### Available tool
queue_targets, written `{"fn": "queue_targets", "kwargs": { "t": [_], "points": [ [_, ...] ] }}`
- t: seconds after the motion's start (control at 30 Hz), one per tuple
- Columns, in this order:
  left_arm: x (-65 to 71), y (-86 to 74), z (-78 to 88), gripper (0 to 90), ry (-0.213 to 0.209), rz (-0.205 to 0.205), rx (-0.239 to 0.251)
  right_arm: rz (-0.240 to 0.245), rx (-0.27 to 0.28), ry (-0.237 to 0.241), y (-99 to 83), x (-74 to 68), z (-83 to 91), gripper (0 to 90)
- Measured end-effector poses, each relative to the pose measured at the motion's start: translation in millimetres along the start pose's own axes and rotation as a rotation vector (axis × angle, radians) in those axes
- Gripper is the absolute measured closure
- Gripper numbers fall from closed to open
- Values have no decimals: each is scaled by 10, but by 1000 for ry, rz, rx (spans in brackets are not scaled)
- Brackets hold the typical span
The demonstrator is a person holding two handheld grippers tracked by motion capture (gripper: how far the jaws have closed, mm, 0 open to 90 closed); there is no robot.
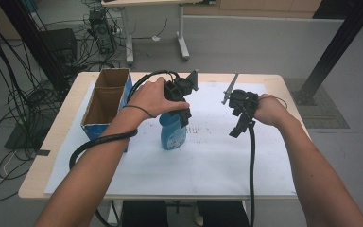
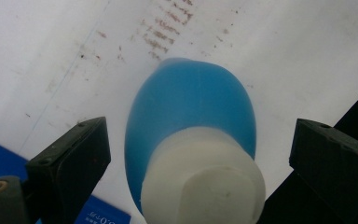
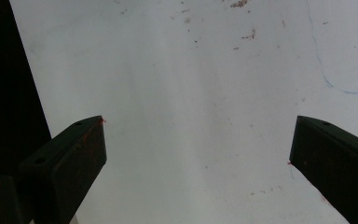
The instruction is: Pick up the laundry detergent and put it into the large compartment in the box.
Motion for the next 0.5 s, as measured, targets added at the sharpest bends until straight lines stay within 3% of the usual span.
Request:
{"fn": "queue_targets", "kwargs": {
  "t": [0.5],
  "points": [
    [13, 1, -16, 56, 10, -13, 10, -5, 4, 1, -31, -7, -8, 40]
  ]
}}
Point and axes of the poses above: each handheld gripper's, and its own axes: z roughly backward along the jaws, y roughly out of its top, x roughly to its right, the point moved 10 cm from there along -z, roughly forward along the jaws, and after that the axes turned 14 degrees about z, right-handed, at the moved point
